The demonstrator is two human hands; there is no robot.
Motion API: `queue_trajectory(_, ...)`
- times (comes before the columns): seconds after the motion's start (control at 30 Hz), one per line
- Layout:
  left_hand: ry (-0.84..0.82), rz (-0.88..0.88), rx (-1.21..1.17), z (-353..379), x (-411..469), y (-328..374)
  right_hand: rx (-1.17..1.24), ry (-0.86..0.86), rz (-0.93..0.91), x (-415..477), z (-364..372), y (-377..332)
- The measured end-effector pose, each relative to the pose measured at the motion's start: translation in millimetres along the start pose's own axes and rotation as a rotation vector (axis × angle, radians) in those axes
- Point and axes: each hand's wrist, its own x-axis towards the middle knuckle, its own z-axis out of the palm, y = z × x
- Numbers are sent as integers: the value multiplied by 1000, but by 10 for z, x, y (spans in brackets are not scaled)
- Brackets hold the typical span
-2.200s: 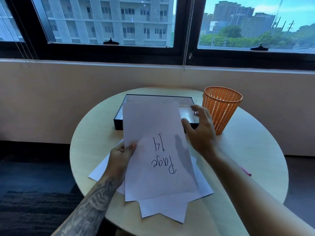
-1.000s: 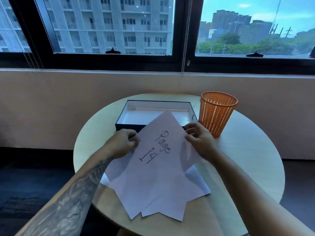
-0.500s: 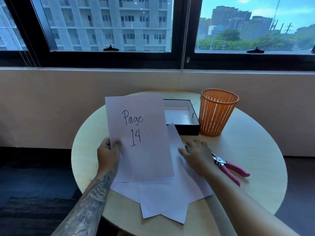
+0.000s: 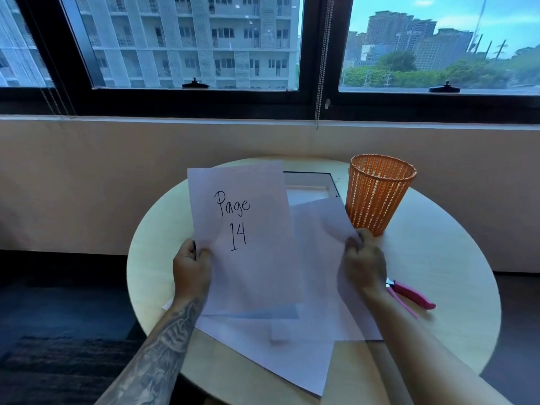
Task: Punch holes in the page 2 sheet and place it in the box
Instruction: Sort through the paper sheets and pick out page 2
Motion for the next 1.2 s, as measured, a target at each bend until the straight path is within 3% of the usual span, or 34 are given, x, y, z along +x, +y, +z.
queue_trajectory(0.2, 98, 26, 46, 12, -52, 95, 100, 45, 150, 77, -239, -58)
queue_trajectory(0.33, 181, -7, -8, 17, -37, 123, 324, 14, 148, 61, -309, -114)
queue_trajectory(0.57, 105, -65, -35, 70, -40, 168, 498, -9, 127, 39, -316, -307)
queue_trajectory(0.83, -244, -192, -231, 167, -261, 421, 439, -98, 165, 80, -106, -411)
queue_trajectory(1.03, -406, -280, -340, 196, -323, 543, 420, -190, 196, 30, -57, -472)
queue_trajectory(1.13, -453, -262, -356, 201, -365, 591, 468, -186, 158, -8, -41, -507)
queue_trajectory(1.2, -479, -161, -287, 182, -381, 613, 508, -182, 105, -38, -70, -576)
